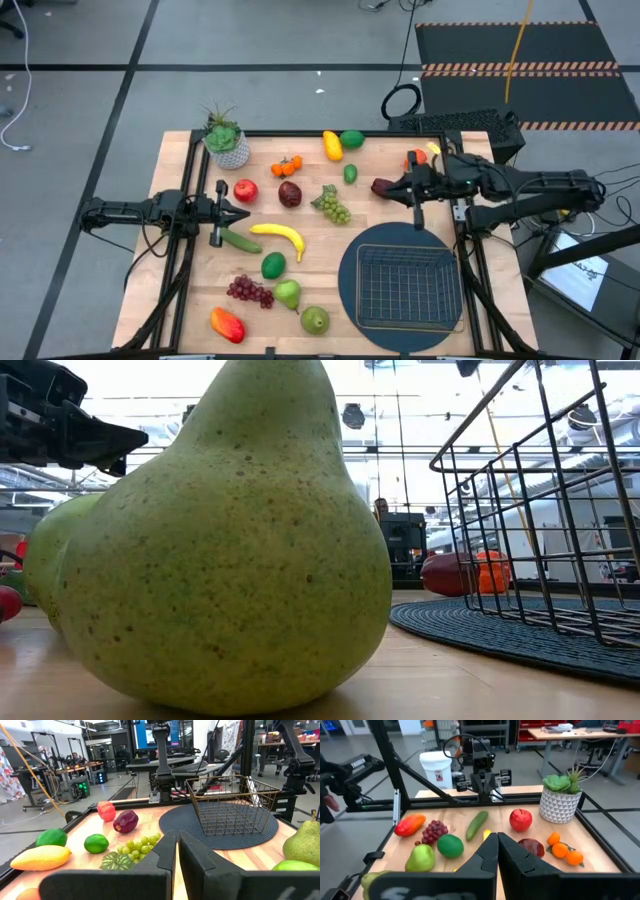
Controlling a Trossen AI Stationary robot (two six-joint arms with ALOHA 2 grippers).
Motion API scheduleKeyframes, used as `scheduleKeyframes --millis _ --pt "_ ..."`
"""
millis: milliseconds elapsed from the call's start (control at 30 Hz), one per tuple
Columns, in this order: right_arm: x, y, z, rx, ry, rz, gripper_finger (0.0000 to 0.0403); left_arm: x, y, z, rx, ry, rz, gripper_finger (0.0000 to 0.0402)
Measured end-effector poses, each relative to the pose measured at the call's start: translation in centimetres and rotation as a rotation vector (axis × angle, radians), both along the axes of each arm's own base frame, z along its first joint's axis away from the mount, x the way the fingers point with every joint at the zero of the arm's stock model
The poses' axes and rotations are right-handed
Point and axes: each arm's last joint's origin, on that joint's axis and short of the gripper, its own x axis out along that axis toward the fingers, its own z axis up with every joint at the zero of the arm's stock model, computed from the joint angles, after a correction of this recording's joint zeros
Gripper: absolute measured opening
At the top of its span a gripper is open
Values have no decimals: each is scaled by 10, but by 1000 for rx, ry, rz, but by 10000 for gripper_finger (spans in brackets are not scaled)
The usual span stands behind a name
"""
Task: Build produce basket
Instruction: Put the right apple into the gold wire basket
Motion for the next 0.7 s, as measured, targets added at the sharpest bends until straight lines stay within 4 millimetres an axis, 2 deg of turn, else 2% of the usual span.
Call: scheduleKeyframes --millis 333,700 --pt "39 1 5 -23 76 4 0 0 0 0 0 0 0 24" --pt "46 1 2 28 79 -11 0 0 1 6 22 -58 36 24"
